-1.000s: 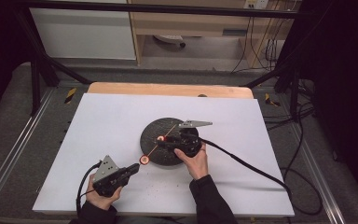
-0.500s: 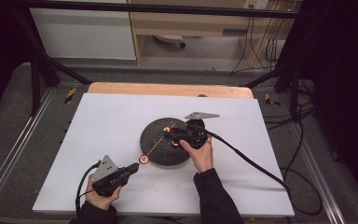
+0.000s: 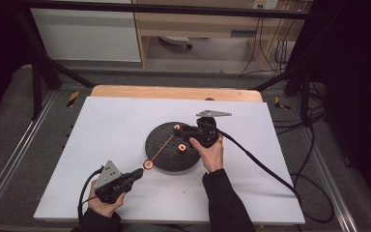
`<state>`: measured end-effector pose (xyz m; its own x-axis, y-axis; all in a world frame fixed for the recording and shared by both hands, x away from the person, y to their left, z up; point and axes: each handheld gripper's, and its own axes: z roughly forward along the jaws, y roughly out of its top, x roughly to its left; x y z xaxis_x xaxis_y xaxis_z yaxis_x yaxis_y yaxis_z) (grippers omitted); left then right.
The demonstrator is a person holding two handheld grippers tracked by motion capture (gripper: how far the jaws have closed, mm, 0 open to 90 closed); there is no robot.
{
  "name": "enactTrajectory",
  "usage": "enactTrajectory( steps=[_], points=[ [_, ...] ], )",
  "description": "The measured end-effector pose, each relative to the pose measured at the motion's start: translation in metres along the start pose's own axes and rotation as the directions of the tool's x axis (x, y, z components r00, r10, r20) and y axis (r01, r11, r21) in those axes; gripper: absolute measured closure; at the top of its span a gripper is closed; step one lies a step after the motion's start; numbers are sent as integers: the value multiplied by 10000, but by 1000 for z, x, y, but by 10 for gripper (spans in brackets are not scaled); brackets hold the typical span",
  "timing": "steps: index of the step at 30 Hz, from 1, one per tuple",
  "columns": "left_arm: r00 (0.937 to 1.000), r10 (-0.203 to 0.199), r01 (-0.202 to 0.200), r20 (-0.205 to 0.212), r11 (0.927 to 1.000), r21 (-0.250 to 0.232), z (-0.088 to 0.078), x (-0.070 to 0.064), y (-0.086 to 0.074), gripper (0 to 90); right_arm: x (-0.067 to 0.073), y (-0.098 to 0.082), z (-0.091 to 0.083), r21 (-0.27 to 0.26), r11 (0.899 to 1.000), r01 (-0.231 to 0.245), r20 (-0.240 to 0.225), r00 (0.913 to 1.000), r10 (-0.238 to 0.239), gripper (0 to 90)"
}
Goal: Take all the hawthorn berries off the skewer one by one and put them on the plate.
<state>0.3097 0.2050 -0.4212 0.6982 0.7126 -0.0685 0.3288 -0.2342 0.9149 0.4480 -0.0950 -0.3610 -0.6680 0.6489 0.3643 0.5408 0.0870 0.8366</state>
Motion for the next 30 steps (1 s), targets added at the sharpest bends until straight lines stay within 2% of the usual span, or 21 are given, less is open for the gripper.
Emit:
enactTrajectory(
  steps=[10, 19, 24, 30],
  points=[
    [10000, -39, 40, -69, 10000, 32, -1, 2, -1, 883, -14, 11, -3, -74, 9999, -69, 638, 9979, 74, 606],
    [9998, -124, 124, -127, 9999, 3, -2, 3, -1, 883, -25, 16, -1, -142, 9998, -143, 1020, 9947, 157, 606],
    [9998, -146, 145, -137, 9999, -36, -2, 4, -1, 883, -30, 10, 8, -1, 9998, -183, 1001, 9948, 182, 606],
    [9997, -188, 187, -129, 9998, -47, -2, 4, -1, 883, -35, -3, 26, 417, 9987, -284, 1017, 9945, 240, 605]
  ],
)
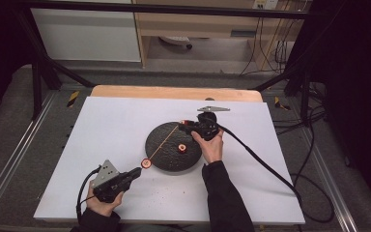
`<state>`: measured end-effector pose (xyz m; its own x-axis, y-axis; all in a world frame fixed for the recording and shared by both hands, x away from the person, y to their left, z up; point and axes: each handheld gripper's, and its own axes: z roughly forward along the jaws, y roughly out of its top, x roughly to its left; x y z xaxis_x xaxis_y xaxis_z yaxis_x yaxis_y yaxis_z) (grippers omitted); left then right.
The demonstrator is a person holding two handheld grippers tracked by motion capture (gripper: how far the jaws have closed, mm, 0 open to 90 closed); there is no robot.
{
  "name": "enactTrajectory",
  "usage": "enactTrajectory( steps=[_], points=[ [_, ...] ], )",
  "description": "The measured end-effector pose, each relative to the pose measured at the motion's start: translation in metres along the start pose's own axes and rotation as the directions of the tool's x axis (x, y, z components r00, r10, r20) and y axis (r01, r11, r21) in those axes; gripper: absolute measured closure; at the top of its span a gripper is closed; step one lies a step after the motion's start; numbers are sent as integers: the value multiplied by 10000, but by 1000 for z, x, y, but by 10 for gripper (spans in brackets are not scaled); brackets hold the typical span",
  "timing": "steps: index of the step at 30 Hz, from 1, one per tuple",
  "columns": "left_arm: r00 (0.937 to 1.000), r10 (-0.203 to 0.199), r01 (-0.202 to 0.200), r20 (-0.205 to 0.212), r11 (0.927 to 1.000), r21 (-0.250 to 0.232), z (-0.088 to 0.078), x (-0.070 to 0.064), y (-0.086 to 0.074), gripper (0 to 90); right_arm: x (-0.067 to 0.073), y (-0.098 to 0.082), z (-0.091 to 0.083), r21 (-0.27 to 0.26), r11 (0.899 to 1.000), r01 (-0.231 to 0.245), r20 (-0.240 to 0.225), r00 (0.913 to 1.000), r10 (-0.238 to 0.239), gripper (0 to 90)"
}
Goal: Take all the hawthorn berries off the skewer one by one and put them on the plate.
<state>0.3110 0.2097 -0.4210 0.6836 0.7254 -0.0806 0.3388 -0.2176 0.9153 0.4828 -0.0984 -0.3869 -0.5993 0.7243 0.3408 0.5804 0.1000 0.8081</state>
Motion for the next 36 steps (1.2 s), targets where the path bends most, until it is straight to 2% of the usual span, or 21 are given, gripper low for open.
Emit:
enactTrajectory(
  steps=[11, 17, 23, 30, 36],
  points=[
    [10000, 15, -15, -19, 10000, 39, 1, 0, 0, 883, -3, -31, 36, 901, 9959, 46, 76, 10000, -53, 605],
    [10000, 10, -10, -28, 9999, 105, 2, 0, -1, 883, -4, -42, 46, 1347, 9908, 162, 124, 9998, -181, 604],
    [10000, 27, -27, -10, 9999, 139, 2, 0, -1, 883, -5, -45, 49, 1490, 9886, 196, 148, 9996, -221, 594],
    [10000, 27, -26, -34, 9999, 142, 2, 0, -1, 883, -1, -39, 39, 1189, 9915, 525, 287, 9980, -563, 439],
    [10000, 33, -33, -46, 9999, 162, 3, 0, -1, 883, 7, -34, 20, 771, 9941, 758, 98, 9970, -767, 258]
  ],
)
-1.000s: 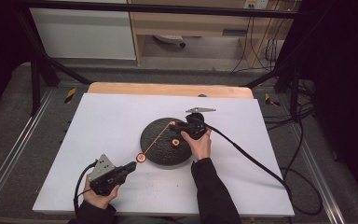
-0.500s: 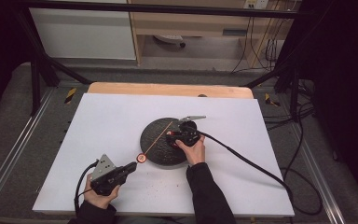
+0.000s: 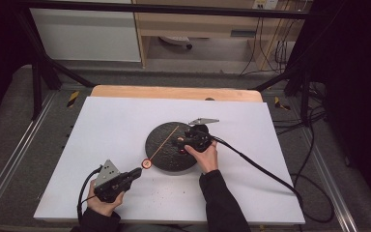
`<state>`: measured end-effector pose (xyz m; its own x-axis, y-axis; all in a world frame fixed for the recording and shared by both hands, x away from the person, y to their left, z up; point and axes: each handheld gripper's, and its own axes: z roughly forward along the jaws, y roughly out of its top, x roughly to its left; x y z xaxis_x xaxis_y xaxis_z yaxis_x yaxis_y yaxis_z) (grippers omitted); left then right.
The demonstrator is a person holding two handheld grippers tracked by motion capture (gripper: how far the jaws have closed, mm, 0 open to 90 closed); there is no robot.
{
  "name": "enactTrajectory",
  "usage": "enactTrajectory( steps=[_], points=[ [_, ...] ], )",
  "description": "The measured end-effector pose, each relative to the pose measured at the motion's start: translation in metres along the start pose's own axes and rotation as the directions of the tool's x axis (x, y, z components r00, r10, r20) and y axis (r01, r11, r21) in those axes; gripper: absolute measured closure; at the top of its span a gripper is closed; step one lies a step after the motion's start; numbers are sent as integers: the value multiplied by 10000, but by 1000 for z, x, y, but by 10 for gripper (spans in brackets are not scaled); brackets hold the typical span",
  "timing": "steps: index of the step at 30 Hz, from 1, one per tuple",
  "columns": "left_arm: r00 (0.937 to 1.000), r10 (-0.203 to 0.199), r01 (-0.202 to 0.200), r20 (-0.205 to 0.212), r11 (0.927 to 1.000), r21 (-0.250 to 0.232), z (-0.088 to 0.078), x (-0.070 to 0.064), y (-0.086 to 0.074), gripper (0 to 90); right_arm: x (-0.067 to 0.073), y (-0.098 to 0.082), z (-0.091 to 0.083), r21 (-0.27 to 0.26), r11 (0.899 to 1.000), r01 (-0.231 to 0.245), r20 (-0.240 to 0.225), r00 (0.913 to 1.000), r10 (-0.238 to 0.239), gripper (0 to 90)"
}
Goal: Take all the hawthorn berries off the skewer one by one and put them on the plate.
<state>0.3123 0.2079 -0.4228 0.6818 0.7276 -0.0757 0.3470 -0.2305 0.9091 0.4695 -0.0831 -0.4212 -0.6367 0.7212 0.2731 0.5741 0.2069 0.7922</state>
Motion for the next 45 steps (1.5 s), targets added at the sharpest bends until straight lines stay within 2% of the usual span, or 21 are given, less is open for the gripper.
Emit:
enactTrajectory(
  steps=[8, 18, 25, 34, 40, 45],
  points=[
    [10000, 33, -33, -31, 10000, 31, 1, 0, 0, 883, 15, 0, -24, -238, 9997, 69, -539, 9985, -82, 70],
    [10000, 66, -65, -46, 10000, 46, 2, -1, 0, 883, 39, -13, -37, -497, 9983, 316, -1126, 9930, -370, 36],
    [10000, 75, -75, -53, 10000, 65, 3, -2, 0, 883, 50, -23, -34, -706, 9975, 74, -1721, 9849, -195, 76],
    [9999, 128, -128, -43, 9998, 121, 5, -5, 0, 883, 64, -26, -25, -697, 9976, 48, -2261, 9739, -204, 131],
    [9997, 222, -222, -28, 9996, 161, 7, -7, 0, 883, 76, -27, -19, -624, 9980, 111, -2841, 9584, -284, 211],
    [9996, 291, -291, 3, 9994, 189, 9, -9, 0, 883, 82, -29, -14, -515, 9985, 196, -3126, 9493, -348, 307]
  ],
)
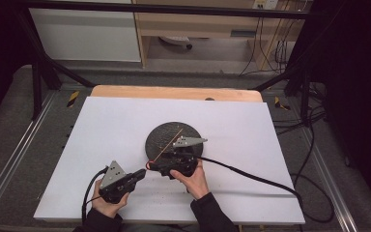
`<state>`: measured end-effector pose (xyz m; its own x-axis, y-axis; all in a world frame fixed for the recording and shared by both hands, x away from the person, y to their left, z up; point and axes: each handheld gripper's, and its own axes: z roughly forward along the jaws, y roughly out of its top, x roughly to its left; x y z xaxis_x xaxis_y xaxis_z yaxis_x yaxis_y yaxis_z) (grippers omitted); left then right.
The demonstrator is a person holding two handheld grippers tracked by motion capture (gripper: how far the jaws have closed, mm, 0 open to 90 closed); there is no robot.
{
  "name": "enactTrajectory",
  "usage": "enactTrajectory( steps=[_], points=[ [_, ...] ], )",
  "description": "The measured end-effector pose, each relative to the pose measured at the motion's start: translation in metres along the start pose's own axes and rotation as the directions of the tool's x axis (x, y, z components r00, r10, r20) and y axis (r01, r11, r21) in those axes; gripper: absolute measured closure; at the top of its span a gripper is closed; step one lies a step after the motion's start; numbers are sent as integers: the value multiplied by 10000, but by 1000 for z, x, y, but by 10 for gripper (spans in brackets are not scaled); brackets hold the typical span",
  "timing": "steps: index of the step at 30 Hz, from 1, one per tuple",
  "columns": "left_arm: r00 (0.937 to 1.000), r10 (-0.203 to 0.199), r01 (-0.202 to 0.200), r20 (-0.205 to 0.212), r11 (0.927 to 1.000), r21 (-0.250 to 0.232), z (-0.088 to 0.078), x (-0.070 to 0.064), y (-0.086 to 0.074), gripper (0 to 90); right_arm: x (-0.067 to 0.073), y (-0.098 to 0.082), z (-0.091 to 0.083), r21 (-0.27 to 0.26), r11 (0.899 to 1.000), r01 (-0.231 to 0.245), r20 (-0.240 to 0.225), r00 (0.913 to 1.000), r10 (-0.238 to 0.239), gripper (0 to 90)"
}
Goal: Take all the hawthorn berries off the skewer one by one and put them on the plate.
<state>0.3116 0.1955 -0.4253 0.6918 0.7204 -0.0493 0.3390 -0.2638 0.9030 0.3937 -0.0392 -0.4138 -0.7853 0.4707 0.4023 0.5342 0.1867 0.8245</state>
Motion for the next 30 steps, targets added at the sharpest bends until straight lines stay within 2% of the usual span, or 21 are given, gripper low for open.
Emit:
enactTrajectory(
  steps=[8, 17, 24, 30],
  points=[
    [10000, 33, -33, 45, 10000, 1, 1, -2, 0, 883, -1, -3, 5, 204, 9995, -226, -405, 9989, 235, 455],
    [9999, 101, -101, 80, 9999, 19, 2, -3, 0, 883, -2, -5, 6, 524, 9978, -396, -856, 9954, 440, 574],
    [9999, 98, -98, 88, 10000, -5, 2, -3, 0, 883, -2, -4, 5, 673, 9962, -556, -1033, 9927, 624, 618],
    [10000, 62, -62, 48, 10000, -59, 0, -2, 1, 883, -3, 0, 2, 535, 9971, -544, -830, 9948, 588, 620]
  ],
)
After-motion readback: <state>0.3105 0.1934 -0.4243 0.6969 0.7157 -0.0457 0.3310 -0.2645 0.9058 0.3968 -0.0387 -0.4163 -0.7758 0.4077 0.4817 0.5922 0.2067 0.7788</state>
